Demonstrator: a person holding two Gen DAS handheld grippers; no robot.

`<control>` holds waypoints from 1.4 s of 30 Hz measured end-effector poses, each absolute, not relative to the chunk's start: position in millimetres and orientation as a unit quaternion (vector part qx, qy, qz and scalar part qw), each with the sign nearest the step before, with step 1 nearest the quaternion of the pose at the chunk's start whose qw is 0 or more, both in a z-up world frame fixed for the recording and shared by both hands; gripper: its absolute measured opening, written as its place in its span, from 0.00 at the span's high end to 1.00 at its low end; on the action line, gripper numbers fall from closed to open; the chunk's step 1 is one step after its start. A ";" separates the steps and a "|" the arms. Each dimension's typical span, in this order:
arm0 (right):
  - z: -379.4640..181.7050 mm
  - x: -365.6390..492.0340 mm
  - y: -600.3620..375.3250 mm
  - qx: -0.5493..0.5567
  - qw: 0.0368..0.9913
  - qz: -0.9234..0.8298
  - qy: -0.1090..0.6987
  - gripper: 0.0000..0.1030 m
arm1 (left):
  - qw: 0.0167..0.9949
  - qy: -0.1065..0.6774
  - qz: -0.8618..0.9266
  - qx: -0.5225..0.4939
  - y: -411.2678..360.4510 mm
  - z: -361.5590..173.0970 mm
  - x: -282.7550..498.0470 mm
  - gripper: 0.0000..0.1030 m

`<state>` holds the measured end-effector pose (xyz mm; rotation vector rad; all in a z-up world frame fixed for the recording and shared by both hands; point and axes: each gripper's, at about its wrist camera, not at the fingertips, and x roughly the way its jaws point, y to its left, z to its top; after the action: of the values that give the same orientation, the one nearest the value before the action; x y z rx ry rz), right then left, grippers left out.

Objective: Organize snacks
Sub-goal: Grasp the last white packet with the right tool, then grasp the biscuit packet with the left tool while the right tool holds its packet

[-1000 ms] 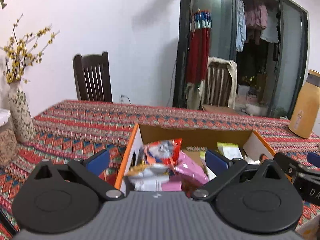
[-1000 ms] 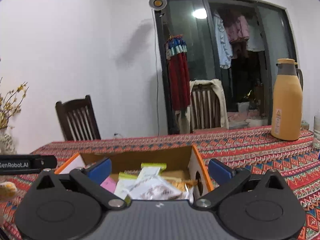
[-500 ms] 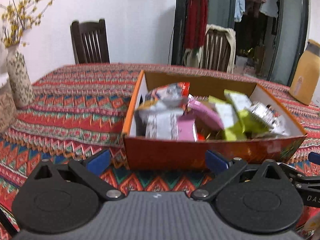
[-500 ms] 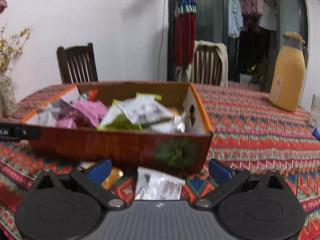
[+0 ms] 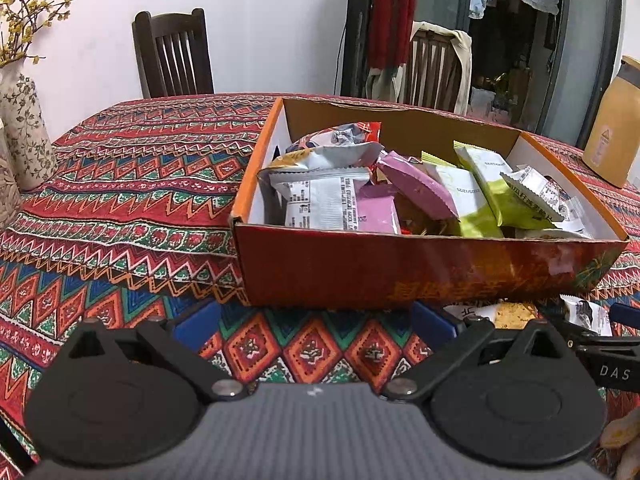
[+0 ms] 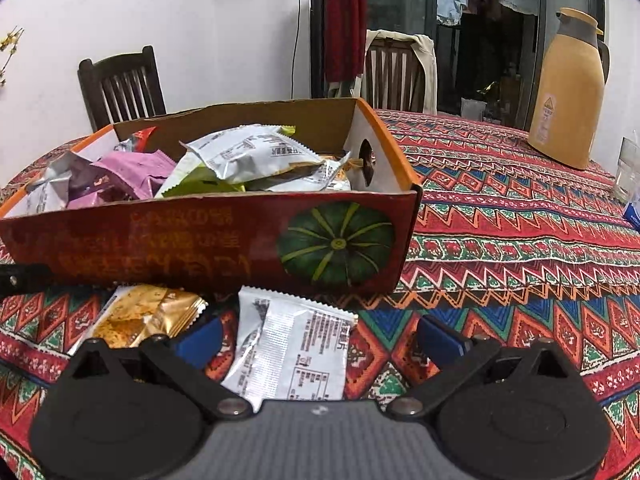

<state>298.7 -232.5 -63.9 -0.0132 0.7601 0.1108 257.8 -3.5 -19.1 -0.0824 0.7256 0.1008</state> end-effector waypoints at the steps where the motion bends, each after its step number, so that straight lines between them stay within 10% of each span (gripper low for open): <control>1: -64.0 298.6 -231.9 -0.007 0.927 0.054 0.371 0.00 | 0.932 0.356 0.050 -0.040 -3.5 -19.2 258.3 0.00; 5: -63.6 298.6 -231.3 -0.010 0.927 0.062 0.370 0.00 | 0.931 0.360 0.052 -0.037 -5.7 -20.8 259.6 0.00; 10: -59.5 287.0 -231.3 -0.009 0.935 0.081 0.346 0.42 | 0.934 0.352 0.048 -0.039 -5.7 -18.5 256.7 0.00; 13: -56.8 280.5 -229.8 -0.013 0.937 0.093 0.336 0.45 | 0.935 0.350 0.048 -0.037 -6.5 -18.3 256.5 0.00; 42: -34.4 260.3 -266.8 0.054 0.964 0.054 0.256 0.45 | 0.927 0.375 0.010 0.023 -99.0 -16.4 268.0 0.00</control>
<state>260.3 -266.8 -34.4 0.1098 0.5177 0.1084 268.0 -99.0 -16.4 0.0477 0.7681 0.0209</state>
